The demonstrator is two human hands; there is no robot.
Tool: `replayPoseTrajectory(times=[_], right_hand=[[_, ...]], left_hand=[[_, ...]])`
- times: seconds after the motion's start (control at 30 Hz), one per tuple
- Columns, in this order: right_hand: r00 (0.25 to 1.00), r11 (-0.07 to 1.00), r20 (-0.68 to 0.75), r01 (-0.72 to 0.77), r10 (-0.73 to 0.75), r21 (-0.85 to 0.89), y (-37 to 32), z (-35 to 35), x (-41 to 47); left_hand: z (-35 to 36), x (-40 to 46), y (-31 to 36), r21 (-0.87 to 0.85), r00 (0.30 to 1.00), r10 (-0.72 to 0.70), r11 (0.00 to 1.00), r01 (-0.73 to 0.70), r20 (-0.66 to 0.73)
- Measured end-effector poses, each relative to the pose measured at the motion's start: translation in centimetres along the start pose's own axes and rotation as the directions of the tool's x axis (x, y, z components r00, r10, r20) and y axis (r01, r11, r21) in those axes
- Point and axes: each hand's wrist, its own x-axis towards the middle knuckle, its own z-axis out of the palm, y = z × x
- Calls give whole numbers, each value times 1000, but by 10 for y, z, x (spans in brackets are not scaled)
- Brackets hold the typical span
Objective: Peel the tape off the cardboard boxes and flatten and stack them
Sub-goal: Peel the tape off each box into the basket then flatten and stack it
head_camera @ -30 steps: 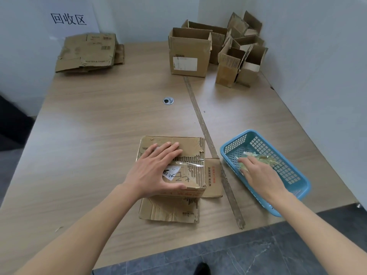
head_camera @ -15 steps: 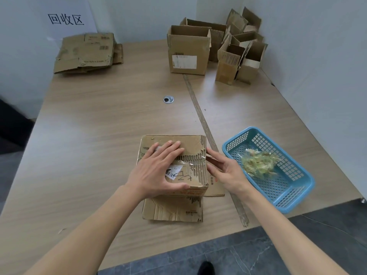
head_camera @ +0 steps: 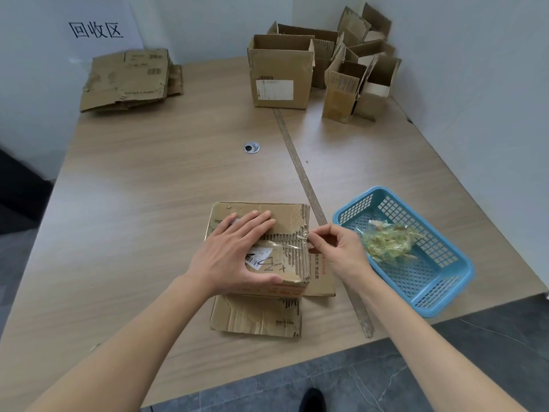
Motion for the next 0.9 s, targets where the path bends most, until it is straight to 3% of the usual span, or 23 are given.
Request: replayPoseTrajectory(times=[0.07, 0.17, 0.3, 0.4, 0.47, 0.53, 0.7, 0.83, 0.9], right_hand=[[996, 987, 86, 41, -28, -156, -3, -5, -3], [995, 978, 83, 69, -54, -195, -8, -15, -1], [995, 995, 75, 77, -72, -58, -13, -9, 3], [998, 990, -45, 41, -35, 138, -4, 6, -6], [997, 986, -68, 32, -21, 163, 2, 9, -9], [999, 996, -35, 16, -13, 87, 4, 5, -4], [971, 976, 237, 17, 36, -219, -9, -10, 8], [932, 894, 322, -2, 164, -448, -46, -22, 6], [931, 770, 339, 116, 136, -628, -71, -24, 5]], left_hand=[[1, 1, 1, 14, 1000, -17, 1000, 17, 0], [3, 1, 2, 42, 1000, -17, 999, 16, 14], [2, 1, 3, 49, 1000, -13, 999, 12, 19], [2, 0, 2, 43, 1000, -21, 999, 20, 17], [2, 1, 3, 37, 1000, -19, 999, 18, 11], [2, 1, 3, 31, 1000, -18, 999, 18, 3], [2, 1, 3, 12, 1000, -16, 1000, 16, -10], [2, 0, 3, 9, 1000, -12, 1000, 12, -1], [1, 0, 3, 15, 1000, 0, 1000, 0, 11]])
